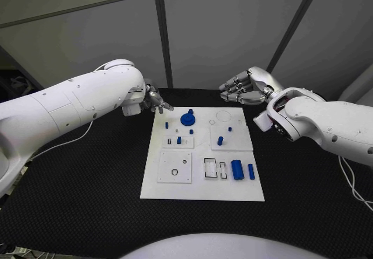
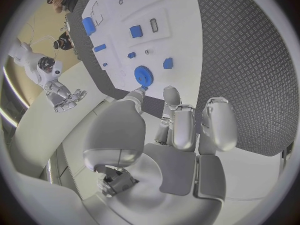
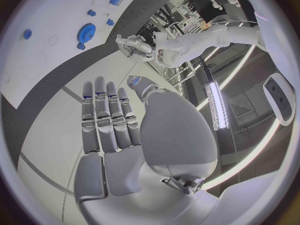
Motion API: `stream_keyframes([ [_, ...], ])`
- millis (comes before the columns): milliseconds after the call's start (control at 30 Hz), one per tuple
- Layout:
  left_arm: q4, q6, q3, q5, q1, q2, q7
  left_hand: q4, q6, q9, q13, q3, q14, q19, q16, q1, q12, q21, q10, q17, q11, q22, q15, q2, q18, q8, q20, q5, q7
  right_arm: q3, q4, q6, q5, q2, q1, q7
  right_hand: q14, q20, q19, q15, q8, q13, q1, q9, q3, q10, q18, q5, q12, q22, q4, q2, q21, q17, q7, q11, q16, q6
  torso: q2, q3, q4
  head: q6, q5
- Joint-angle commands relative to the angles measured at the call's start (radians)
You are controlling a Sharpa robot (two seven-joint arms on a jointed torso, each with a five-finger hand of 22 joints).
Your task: Assemble the parts on the task board
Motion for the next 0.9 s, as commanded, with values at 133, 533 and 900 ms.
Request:
stream_keyframes([
  [133, -0.030, 0.056, -0.001, -0.022, -0.011, 0.019, 0.001, 0.006, 0.011, -0.008, -0.011, -0.013, 0.051, 0.003, 0.000, 0.013, -0.002, 0.003, 0.000, 0.080, -0.002, 0.000, 0.003, 0.008, 0.014, -0.007, 0.002, 0.006, 0.001, 0.001, 0.002, 0.007, -0.008, 0.003, 0.002, 0.003, -0.006, 0.005, 0.001, 0.003, -0.003, -0.001, -0.006, 0.000, -0.003, -0.005, 0.003, 0.005, -0.005, -0.002, -0.002, 0.005, -0.007, -0.002, -0.004, -0.002, -0.003, -0.005, 0.000, -0.0006, -0.0009, -0.005, 0.002],
  [533, -0.089, 0.075, -0.003, -0.028, -0.047, 0.056, -0.001, 0.011, 0.022, -0.016, -0.009, -0.023, 0.053, 0.007, 0.006, 0.026, 0.004, 0.011, 0.005, 0.085, -0.003, 0.009, 0.002, 0.017, 0.012, -0.010, 0.001, 0.007, 0.000, 0.001, 0.002, 0.007, -0.010, 0.005, 0.002, 0.003, -0.005, 0.005, 0.002, 0.002, -0.002, -0.001, -0.006, 0.000, -0.002, -0.004, 0.003, 0.005, -0.004, -0.002, -0.002, 0.006, -0.008, -0.002, -0.004, -0.002, -0.002, -0.004, -0.001, 0.0003, 0.0008, -0.008, -0.002],
  [900, -0.100, 0.083, -0.003, -0.028, -0.057, 0.065, -0.001, 0.013, 0.033, -0.024, -0.007, -0.032, 0.054, 0.010, 0.008, 0.042, 0.009, 0.017, 0.010, 0.087, -0.005, 0.017, 0.000, 0.027, 0.011, -0.013, 0.000, 0.008, -0.003, 0.001, 0.002, 0.008, -0.011, 0.007, 0.002, 0.003, -0.005, 0.005, 0.002, 0.002, -0.002, -0.001, -0.006, 0.000, -0.002, -0.004, 0.003, 0.005, -0.004, -0.002, -0.002, 0.006, -0.008, -0.002, -0.004, -0.002, -0.002, -0.004, -0.002, 0.0005, 0.0002, -0.009, -0.001],
])
